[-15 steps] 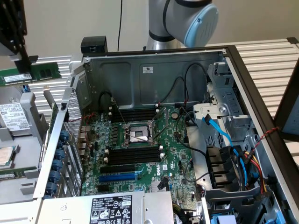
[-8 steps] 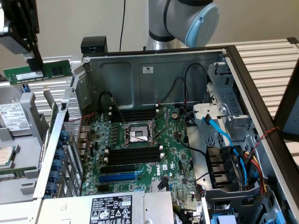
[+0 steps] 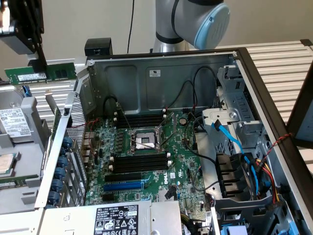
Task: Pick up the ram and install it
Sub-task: 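Pick up the ram and move it above insertion slot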
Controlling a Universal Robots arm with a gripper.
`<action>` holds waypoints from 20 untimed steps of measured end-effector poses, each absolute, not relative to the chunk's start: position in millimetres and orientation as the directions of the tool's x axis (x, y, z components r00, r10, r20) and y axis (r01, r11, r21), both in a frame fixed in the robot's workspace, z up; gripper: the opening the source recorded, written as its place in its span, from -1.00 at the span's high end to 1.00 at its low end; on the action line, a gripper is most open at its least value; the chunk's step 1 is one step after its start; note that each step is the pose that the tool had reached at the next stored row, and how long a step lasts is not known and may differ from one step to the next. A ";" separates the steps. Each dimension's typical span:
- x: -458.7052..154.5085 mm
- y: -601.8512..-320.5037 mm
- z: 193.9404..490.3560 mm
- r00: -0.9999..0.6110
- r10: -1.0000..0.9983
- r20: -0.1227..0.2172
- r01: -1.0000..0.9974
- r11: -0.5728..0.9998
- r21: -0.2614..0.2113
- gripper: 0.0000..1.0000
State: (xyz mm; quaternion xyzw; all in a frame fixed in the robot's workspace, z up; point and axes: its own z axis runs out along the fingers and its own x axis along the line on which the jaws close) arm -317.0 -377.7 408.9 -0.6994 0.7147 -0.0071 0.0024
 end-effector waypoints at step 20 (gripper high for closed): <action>-257.9 -369.2 410.6 -0.022 -1.000 0.007 -1.000 0.021 -0.011 0.76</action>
